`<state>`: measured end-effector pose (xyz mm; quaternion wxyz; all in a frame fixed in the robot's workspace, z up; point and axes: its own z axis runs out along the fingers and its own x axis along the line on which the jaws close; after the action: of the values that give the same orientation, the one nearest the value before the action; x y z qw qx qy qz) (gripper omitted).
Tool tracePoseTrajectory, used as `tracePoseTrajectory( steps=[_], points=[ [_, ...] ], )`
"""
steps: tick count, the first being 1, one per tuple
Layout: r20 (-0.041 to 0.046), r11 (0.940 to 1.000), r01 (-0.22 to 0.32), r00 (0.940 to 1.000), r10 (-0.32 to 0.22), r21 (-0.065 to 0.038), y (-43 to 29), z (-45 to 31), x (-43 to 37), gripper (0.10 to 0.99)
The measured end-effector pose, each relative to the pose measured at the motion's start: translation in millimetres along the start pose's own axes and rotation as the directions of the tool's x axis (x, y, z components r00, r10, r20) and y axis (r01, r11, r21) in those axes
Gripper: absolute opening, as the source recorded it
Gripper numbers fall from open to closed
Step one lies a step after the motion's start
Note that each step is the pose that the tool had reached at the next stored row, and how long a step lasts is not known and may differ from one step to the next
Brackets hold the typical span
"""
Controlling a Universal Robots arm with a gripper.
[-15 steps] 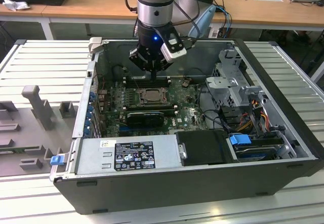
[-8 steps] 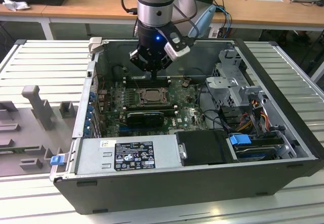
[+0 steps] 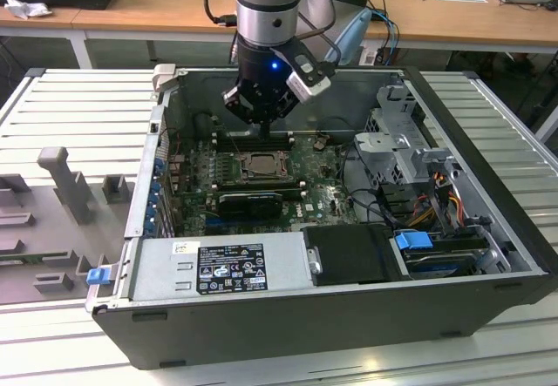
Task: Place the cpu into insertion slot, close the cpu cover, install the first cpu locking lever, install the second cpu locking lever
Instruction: 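Install the first cpu locking lever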
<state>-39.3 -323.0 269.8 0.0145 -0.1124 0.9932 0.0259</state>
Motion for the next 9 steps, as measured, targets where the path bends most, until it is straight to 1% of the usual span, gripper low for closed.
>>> tracePoseTrajectory(
  steps=[5,9],
  points=[
    [-0.0027,0.9983,0.058,0.9983,-0.058,-0.002,0.0,0.0,0.0,0.106],
    [-0.0035,0.9972,0.074,0.9972,-0.074,-0.003,0.0,0.0,0.0,0.106]
  ],
)
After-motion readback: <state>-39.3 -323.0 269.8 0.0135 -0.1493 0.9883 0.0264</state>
